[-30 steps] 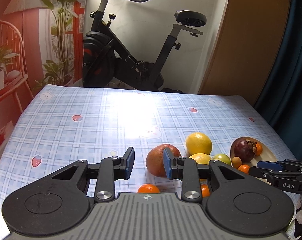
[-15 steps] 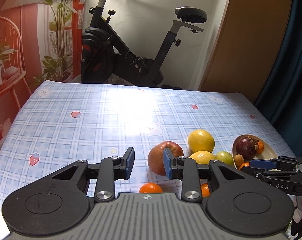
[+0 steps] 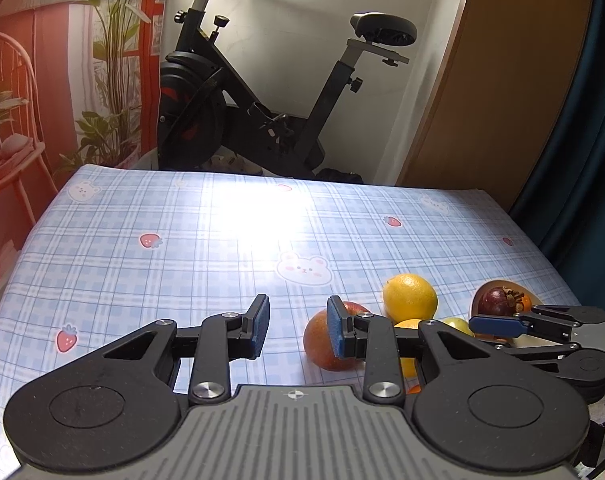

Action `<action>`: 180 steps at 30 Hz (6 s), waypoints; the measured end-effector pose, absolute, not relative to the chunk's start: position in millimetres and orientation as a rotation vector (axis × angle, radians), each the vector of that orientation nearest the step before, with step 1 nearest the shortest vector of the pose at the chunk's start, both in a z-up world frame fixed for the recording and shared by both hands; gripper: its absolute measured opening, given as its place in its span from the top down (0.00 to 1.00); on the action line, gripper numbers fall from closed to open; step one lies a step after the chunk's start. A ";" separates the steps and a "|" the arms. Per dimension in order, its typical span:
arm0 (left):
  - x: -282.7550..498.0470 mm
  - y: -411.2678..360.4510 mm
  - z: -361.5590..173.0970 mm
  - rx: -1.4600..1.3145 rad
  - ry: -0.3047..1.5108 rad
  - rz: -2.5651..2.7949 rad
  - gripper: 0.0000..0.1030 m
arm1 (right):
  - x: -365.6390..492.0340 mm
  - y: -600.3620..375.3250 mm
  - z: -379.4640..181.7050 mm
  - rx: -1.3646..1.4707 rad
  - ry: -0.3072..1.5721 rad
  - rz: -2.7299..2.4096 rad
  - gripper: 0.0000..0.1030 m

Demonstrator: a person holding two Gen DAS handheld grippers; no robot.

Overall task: Organize fruits
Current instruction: 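Move both open grippers back toward the fruit pile, then grasp a mandarin orange with the right gripper while the left gripper grasps another, then carry the held mandarins with both grippers over the plate, then lower the mandarins onto the plate and open both grippers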

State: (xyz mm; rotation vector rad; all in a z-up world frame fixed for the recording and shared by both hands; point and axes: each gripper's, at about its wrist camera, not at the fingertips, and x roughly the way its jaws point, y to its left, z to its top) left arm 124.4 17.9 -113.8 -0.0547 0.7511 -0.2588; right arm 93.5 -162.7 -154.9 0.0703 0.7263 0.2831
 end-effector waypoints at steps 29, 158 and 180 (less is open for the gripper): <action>111.3 24.7 -155.2 -0.116 0.873 -0.287 0.68 | 72.9 -103.6 -179.5 -0.245 0.773 0.431 0.55; 94.1 -190.6 -191.0 0.175 0.929 -0.600 0.61 | 43.7 -338.8 -180.0 0.147 0.683 0.013 0.55; 88.2 -135.9 -143.7 0.073 0.802 -0.526 0.61 | 24.8 -323.4 -157.8 0.253 0.682 -0.036 0.53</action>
